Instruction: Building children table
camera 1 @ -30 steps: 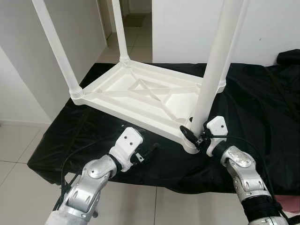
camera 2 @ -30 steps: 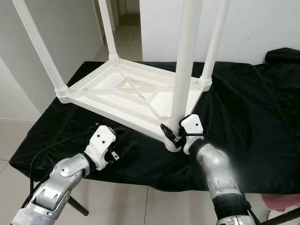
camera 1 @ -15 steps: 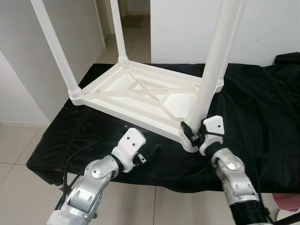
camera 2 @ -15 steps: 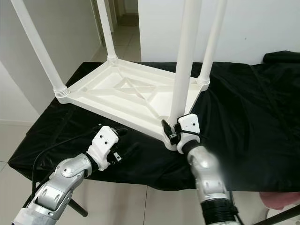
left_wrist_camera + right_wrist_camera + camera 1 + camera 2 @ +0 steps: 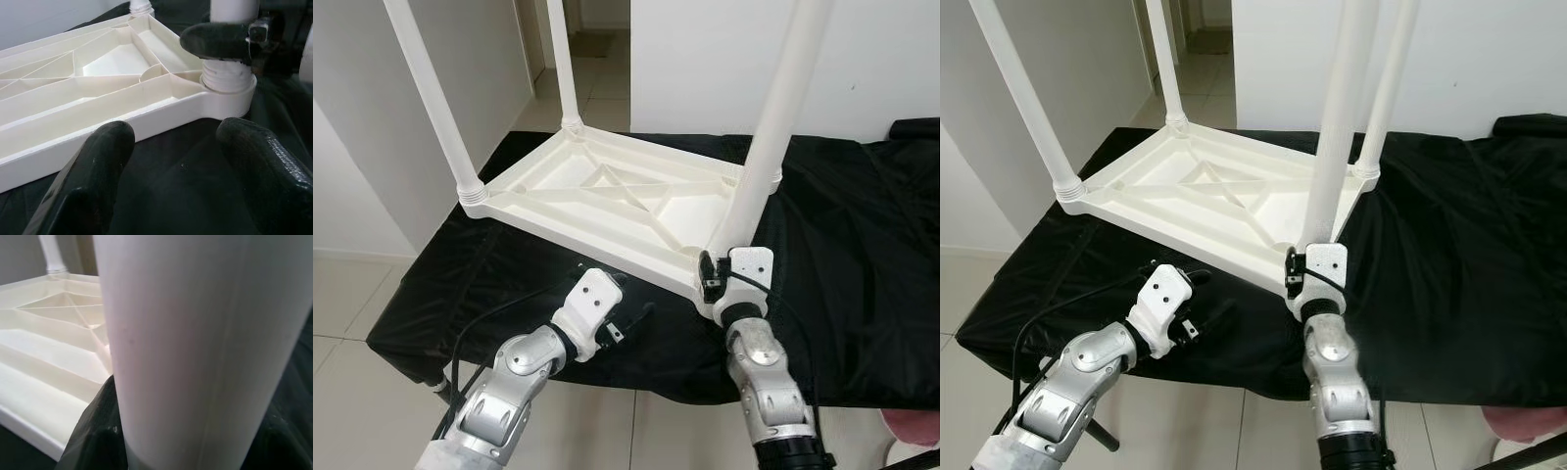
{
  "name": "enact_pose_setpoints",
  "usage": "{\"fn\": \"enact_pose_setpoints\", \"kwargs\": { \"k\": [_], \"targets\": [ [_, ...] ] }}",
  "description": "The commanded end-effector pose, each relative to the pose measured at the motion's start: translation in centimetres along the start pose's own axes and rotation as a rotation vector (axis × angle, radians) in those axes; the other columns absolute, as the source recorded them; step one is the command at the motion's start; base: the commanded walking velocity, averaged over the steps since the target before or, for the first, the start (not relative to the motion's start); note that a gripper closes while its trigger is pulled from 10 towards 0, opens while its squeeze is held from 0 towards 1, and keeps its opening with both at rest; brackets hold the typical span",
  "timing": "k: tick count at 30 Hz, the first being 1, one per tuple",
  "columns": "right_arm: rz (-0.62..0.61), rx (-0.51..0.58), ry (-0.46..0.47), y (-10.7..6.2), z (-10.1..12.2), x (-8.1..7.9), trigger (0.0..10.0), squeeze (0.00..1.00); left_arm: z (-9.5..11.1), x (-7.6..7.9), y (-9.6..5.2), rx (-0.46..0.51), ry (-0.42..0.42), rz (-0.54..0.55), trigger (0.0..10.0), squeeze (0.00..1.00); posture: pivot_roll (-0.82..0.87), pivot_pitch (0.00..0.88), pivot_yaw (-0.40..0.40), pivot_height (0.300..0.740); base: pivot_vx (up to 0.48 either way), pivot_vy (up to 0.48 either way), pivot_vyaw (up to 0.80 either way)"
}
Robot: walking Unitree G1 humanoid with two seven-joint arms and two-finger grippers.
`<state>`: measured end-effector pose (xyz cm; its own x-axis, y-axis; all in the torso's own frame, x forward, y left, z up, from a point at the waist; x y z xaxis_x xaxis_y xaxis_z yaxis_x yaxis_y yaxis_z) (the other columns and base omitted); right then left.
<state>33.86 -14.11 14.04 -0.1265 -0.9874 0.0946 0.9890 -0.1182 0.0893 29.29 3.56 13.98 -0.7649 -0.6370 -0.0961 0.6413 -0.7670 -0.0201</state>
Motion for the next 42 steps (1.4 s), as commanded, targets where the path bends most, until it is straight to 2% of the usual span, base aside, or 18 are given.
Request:
{"fn": "enact_pose_setpoints", "kwargs": {
  "k": [1, 6, 7, 10, 12, 15, 16, 17, 25, 31, 37, 41, 42],
  "targets": [
    [-0.026, -0.05, 0.023, -0.3, -1.0, 0.2, 10.0, 0.0, 0.1, -0.5, -0.3, 0.001, -0.007, 0.035, 10.0, 0.0, 0.0, 0.0, 0.047, 0.74, 0.0, 0.0, 0.0],
    [-0.005, -0.051, 0.004, -0.2, -0.5, 0.0, 10.0, 0.0, 0.4, -1.0, -0.3, 0.014, -0.012, 0.064, 10.0, 0.0, -0.01, 0.0, 0.039, 0.74, 0.0, 0.0, 0.0],
    [0.021, -0.046, 0.015, -0.1, -0.4, 0.0, 10.0, 1.0, 0.5, -1.2, -0.3, 0.016, -0.012, 0.068, 10.0, 0.0, -0.01, 0.0, 0.039, 0.74, 0.0, 0.0, 0.0],
    [0.036, -0.032, 0.019, 0.0, -0.1, 0.2, 10.0, 1.0, 0.7, -1.3, -0.2, 0.02, -0.009, 0.073, 10.0, 0.0, -0.01, 0.0, 0.034, 0.74, 0.0, 0.0, 0.0],
    [0.068, 0.007, 0.007, 0.2, 0.6, 0.4, 10.0, 1.0, 1.1, -1.9, -0.2, 0.028, 0.001, 0.114, 10.0, 0.0, -0.01, 0.0, 0.028, 0.74, 0.0, 0.0, 0.0],
    [0.085, 0.039, -0.025, 0.3, 1.2, 0.7, 10.0, 1.0, 1.6, -2.1, -0.1, 0.043, -0.037, 0.132, 10.0, 0.0, 0.0, 0.0, 0.025, 0.74, 0.0, 0.0, 0.0],
    [0.085, 0.042, -0.021, 0.3, 1.3, 0.9, 10.0, 0.65, 1.8, -2.1, -0.2, 0.05, -0.042, 0.134, 10.0, 0.0, 0.0, 0.0, 0.025, 0.74, 0.0, 0.0, 0.0],
    [0.088, 0.041, -0.013, 0.3, 1.2, 1.0, 10.0, 0.0, 1.9, -2.0, -0.2, 0.055, -0.039, 0.135, 10.0, 0.0, 0.0, 0.0, 0.025, 0.74, 0.0, 0.0, 0.0],
    [0.128, 0.062, -0.017, 0.0, 1.4, 0.9, 10.0, 0.0, 2.1, -2.1, -0.4, 0.069, -0.03, 0.165, 10.0, 0.0, 0.0, 0.0, 0.017, 0.74, 0.0, 0.0, 0.0],
    [0.195, 0.092, -0.015, -0.1, 1.8, 0.1, 10.0, 0.0, 2.2, -2.2, -0.2, 0.089, -0.091, 0.188, 10.0, 0.0, -0.02, 0.0, 0.023, 0.74, 0.0, 0.0, 0.0],
    [0.216, 0.1, -0.028, -0.2, 1.7, -0.1, 10.0, 0.0, 2.0, -2.1, -0.1, 0.075, -0.069, 0.17, 10.0, 0.0, -0.03, 0.0, 0.035, 0.74, 0.0, 0.0, 0.0],
    [0.233, 0.117, -0.033, 0.0, 1.8, -0.1, 10.0, 0.0, 2.2, -2.5, 0.5, 0.08, -0.074, 0.167, 10.0, 0.0, -0.04, 0.0, 0.066, 0.74, 0.0, 0.0, 0.0],
    [0.215, 0.127, -0.018, 0.4, 1.8, 0.3, 10.0, 0.0, 2.2, -2.9, 0.8, 0.087, -0.098, 0.181, 10.0, 0.0, -0.04, 0.0, 0.069, 0.74, 0.0, 0.0, 0.0]
  ]
}}
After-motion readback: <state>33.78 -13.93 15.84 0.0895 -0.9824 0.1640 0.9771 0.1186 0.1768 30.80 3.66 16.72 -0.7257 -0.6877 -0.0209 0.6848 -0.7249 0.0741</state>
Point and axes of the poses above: a point about 5 cm out from each wrist's last joint towards the gripper, its own y axis pointing out of the wrist towards the gripper, its own z axis along the axis of the wrist's last joint, x = y × z, the point moved 5 cm from there along y, pointing out of the wrist towards the gripper, and after that the axes turned 6 degrees about -y, right-handed, at the moved point
